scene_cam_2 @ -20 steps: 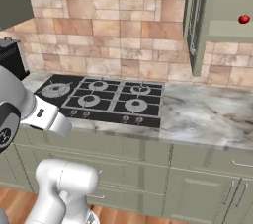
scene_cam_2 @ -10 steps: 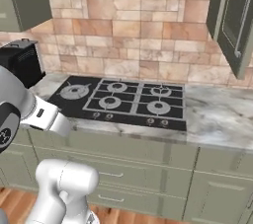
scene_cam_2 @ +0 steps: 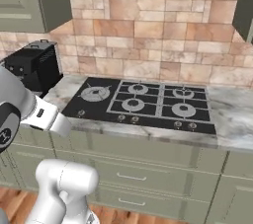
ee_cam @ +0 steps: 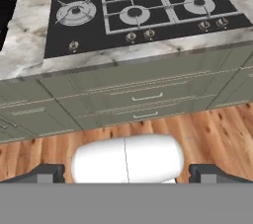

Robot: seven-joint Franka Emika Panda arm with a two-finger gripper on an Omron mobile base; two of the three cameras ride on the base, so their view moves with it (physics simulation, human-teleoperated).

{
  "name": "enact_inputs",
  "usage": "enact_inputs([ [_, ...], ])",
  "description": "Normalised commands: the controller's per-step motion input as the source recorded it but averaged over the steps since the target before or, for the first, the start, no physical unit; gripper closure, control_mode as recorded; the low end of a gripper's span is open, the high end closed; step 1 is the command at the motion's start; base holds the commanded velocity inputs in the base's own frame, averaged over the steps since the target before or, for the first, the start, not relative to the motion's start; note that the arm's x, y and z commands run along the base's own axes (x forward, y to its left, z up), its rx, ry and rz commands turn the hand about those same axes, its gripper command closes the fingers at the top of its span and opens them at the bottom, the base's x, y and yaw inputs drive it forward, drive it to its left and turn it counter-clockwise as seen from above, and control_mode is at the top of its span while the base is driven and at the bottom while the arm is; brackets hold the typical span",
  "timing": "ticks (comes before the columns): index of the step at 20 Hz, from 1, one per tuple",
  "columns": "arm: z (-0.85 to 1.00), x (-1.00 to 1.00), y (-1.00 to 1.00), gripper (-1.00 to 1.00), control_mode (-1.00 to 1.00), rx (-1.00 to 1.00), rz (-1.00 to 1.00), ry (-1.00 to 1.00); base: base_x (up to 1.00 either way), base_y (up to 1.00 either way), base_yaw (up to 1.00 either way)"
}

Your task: Pick the boxed food and cereal from the counter and place them in the cabinets closest to them.

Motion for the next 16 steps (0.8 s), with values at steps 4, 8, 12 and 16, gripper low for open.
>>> enact_inputs([
  [4, 0.0, 0.0, 0.0, -1.0, 1.0, 0.0, 0.0, 0.0, -0.11, 0.6, 0.0],
  [8, 0.0, 0.0, 0.0, -1.0, 1.0, 0.0, 0.0, 0.0, -0.09, 0.6, 0.0],
  [12, 0.0, 0.0, 0.0, -1.0, 1.0, 0.0, 0.0, 0.0, -0.07, 0.6, 0.0],
  [16, 0.0, 0.0, 0.0, -1.0, 1.0, 0.0, 0.0, 0.0, -0.05, 0.63, 0.0],
])
